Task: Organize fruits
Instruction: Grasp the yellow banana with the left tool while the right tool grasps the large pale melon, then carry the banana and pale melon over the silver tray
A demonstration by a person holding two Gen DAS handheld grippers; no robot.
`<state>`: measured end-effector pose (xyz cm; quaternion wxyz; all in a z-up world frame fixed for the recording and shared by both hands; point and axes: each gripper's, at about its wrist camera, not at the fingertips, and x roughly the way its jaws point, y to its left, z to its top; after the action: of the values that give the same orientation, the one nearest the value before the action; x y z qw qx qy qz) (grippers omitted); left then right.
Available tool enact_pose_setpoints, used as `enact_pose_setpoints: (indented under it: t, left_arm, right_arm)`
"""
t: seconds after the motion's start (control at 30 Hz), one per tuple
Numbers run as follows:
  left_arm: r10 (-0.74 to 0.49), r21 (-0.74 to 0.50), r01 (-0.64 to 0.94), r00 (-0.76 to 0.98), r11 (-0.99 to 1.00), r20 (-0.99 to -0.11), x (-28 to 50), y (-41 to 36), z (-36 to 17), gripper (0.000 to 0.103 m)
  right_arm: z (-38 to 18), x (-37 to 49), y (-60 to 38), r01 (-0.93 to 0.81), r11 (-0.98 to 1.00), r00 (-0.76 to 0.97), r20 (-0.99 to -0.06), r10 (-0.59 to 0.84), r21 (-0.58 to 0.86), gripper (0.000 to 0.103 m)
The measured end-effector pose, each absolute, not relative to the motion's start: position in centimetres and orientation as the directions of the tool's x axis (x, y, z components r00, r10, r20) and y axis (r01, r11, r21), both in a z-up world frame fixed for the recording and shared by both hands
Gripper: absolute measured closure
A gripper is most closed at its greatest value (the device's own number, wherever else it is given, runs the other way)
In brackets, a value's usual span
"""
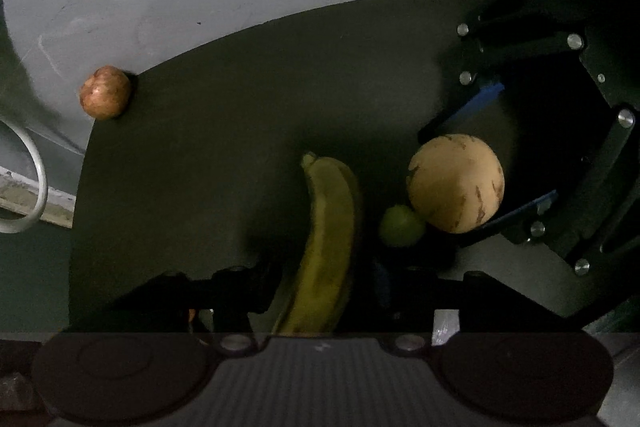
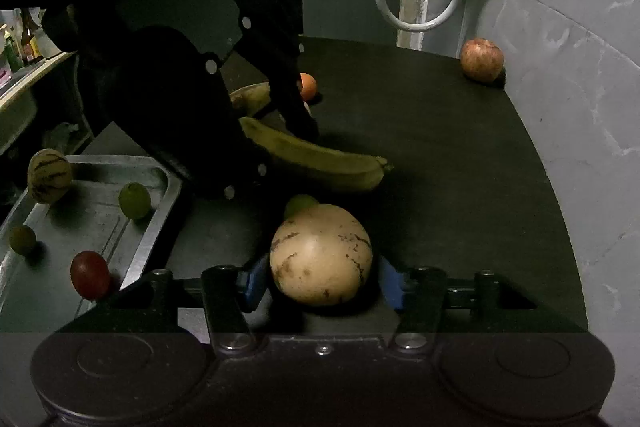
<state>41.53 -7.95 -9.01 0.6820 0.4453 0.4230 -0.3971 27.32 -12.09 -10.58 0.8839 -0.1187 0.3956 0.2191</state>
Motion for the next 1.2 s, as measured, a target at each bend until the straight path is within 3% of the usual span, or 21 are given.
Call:
enact_pose_setpoints:
  t: [0.07, 0.3, 0.47, 0.67, 0.87, 1.2]
  left_arm:
    - [-0.169, 0.247, 0.924, 0.304, 0.292, -0.937, 41.7, -8.0, -8.9, 0.063]
    - [-0.137, 0.247, 0.916, 0.302, 0.318, -0.944, 41.8, -8.1, -8.8, 0.067]
    - [-0.144, 0.169, 0.857, 0.27, 0.487, -0.952, 42.6, -7.3, -7.5, 0.068]
    - [-0.245, -0.041, 0.634, 0.238, 0.773, -0.94, 43.4, -4.0, -4.7, 0.069]
    - [-0.4, -0.294, 0.373, 0.248, 0.88, -0.882, 40.4, 0.2, -1.8, 0.068]
    - [-0.383, -0.387, 0.063, 0.352, 0.92, -0.854, 31.6, 7.0, 0.2, 0.068]
  right_arm:
    - [-10.6, 27.3, -12.2, -0.479, 0.877, 0.594, -0.749, 0.295, -0.034, 0.048]
    - [-10.3, 26.8, -12.9, -0.444, 0.896, 0.598, -0.744, 0.299, 0.003, 0.048]
    - [-9.3, 25.7, -13.5, -0.406, 0.914, 0.624, -0.727, 0.288, 0.014, 0.048]
    - [-6.7, 24.1, -13.5, -0.383, 0.924, 0.664, -0.692, 0.285, 0.013, 0.048]
    - [-3.7, 22.3, -12.8, -0.379, 0.925, 0.703, -0.645, 0.298, 0.014, 0.048]
    - [-1.6, 18.3, -9.7, -0.402, 0.915, 0.709, -0.622, 0.332, 0.03, 0.048]
